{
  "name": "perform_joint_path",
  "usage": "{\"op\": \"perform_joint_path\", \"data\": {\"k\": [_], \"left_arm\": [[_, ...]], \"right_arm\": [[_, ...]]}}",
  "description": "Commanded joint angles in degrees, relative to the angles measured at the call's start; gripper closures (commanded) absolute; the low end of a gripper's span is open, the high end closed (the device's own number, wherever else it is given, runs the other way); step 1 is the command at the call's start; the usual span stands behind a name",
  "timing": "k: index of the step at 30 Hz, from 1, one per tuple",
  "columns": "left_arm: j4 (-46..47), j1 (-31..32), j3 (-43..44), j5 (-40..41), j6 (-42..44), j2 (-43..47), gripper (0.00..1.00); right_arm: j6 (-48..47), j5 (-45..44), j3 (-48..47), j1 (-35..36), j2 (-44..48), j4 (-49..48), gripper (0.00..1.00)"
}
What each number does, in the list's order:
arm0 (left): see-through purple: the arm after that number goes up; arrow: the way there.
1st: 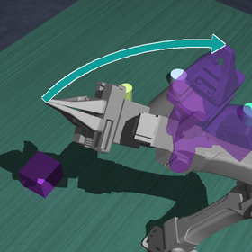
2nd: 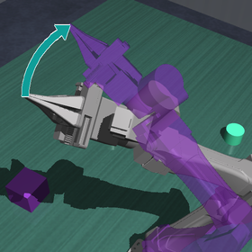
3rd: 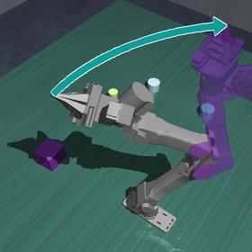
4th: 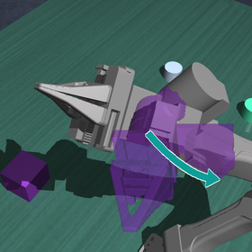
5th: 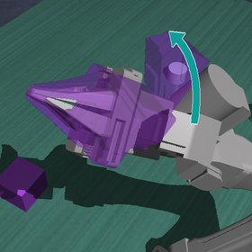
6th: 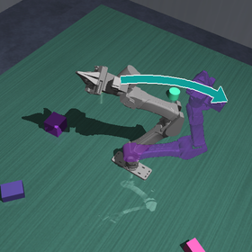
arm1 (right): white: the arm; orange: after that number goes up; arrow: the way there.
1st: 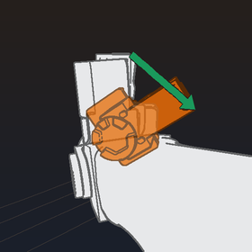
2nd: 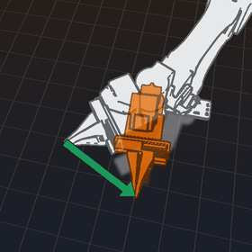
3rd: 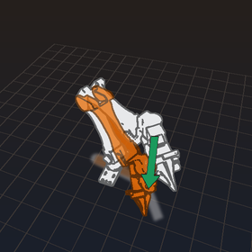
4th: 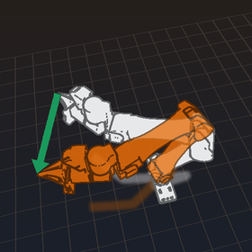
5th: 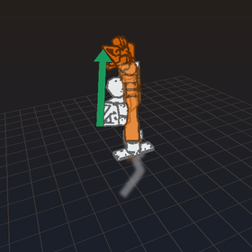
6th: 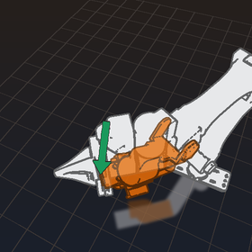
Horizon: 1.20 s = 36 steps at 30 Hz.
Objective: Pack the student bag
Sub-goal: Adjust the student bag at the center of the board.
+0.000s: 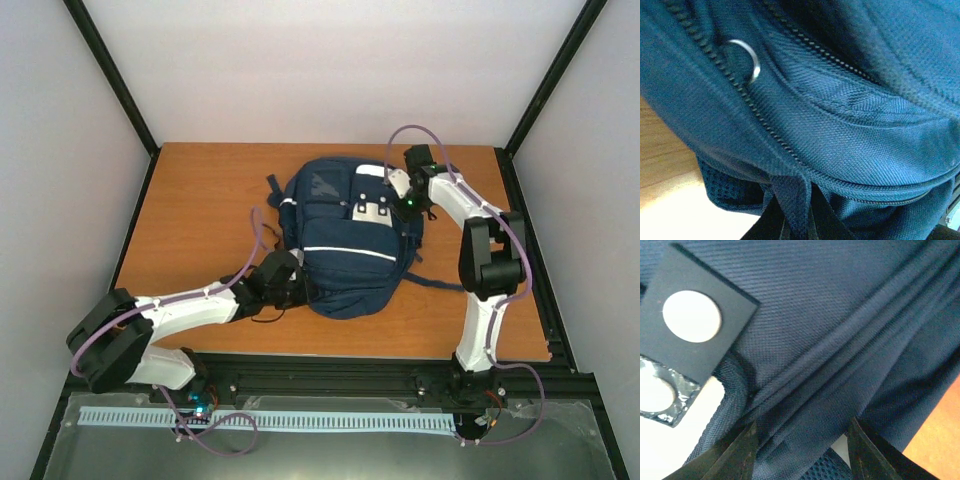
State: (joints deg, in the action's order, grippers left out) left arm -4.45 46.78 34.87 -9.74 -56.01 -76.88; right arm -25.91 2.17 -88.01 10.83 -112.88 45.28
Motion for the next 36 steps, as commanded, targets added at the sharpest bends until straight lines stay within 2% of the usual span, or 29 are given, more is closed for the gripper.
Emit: {"op": "perform_joint_path", "data": {"k": [1, 3, 8, 12, 14, 18, 21, 24, 27, 31, 34, 36], "left_arm": [[-3.8, 5.4, 1.6, -2.8, -0.1, 1.4, 0.95], [-5.9, 6.2, 2.3, -3.2, 0.7, 1.7, 0.86], [-19.8, 6.2, 3.8, 0.8, 2.3, 7.7, 0.46], [-31.5, 6.0, 8.1, 7.6, 7.3, 14.4, 0.28], [-35.8, 5.2, 10.5, 13.1, 10.5, 16.2, 0.25], [-35.4, 2.6, 12.4, 18.9, 18.9, 17.3, 0.21], [-33.2, -1.0, 13.2, 20.1, 21.3, 15.9, 0.24], [-29.8, -6.9, 13.2, 13.9, 20.2, 13.8, 0.35], [-21.3, -11.0, 11.9, 7.0, 21.4, 12.5, 0.44], [-16.5, -18.2, 12.9, -4.6, 16.9, 7.0, 0.60], [-16.8, -19.3, 14.8, -3.3, 14.2, 2.5, 0.63], [-17.3, -20.6, 15.4, -1.2, 11.6, -0.3, 0.54]], "right_arm": [[3.8, 0.2, -6.7, 2.4, -7.7, -1.3, 0.49], [4.2, 0.4, -9.2, 2.4, -8.4, -0.2, 0.48], [4.7, 0.4, -5.4, 2.4, -2.0, -0.6, 0.43], [4.8, 1.3, 0.3, 2.4, 5.7, -0.6, 0.41], [4.9, 2.5, 2.8, 2.4, 9.2, -0.3, 0.40], [3.9, 6.1, 6.6, 3.4, 15.7, 1.1, 0.40], [2.2, 9.7, 9.9, 6.6, 20.9, 2.0, 0.42], [-0.1, 12.5, 12.7, 10.8, 24.8, 2.6, 0.43], [-1.5, 14.3, 15.7, 15.5, 27.7, 2.1, 0.44], [-3.0, 13.5, 19.5, 21.3, 29.5, -0.1, 0.45], [-3.5, 11.2, 20.3, 25.6, 29.2, -1.3, 0.46], [-3.5, 10.0, 19.3, 28.5, 28.0, -1.3, 0.46]]}}
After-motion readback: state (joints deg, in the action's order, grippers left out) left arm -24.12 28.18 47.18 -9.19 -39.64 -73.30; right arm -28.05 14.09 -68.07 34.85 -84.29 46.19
